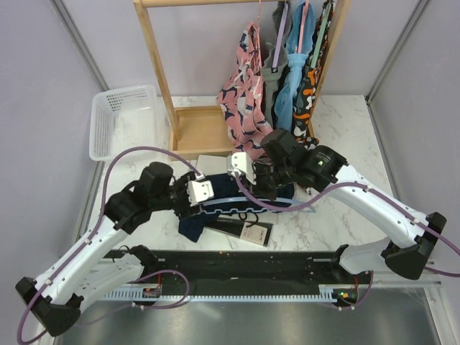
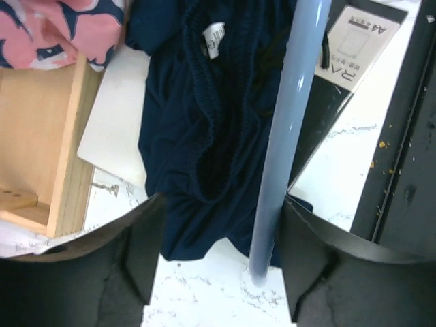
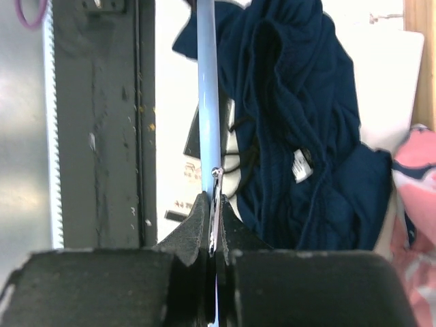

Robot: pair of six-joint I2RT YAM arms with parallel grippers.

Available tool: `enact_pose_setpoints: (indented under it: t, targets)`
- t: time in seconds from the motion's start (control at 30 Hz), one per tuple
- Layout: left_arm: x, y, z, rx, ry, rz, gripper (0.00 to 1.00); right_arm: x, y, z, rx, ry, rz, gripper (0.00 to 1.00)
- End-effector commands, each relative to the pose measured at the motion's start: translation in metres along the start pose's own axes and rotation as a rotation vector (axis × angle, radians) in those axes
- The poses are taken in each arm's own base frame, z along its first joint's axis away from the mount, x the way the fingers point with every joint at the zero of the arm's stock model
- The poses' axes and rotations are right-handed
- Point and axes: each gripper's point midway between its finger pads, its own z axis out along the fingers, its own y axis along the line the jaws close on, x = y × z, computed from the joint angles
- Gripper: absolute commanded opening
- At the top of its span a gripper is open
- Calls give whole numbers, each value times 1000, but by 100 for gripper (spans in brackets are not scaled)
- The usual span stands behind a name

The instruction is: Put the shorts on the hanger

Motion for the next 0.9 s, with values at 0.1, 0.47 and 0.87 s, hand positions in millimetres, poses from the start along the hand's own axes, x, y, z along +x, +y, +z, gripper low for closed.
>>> enact_pose_setpoints:
  t: [0.1,0.47,0.87]
  targets:
    - [12,22,-21,-125,-115,-190,78,23,23,-55,109,12,-72,0]
    - [34,47,24,-44,38,-292,65,36,1,-100,310,119,-187,0]
    - [51,43,59,-126,191,-356,58,31,-24,-84,334,171,-240,0]
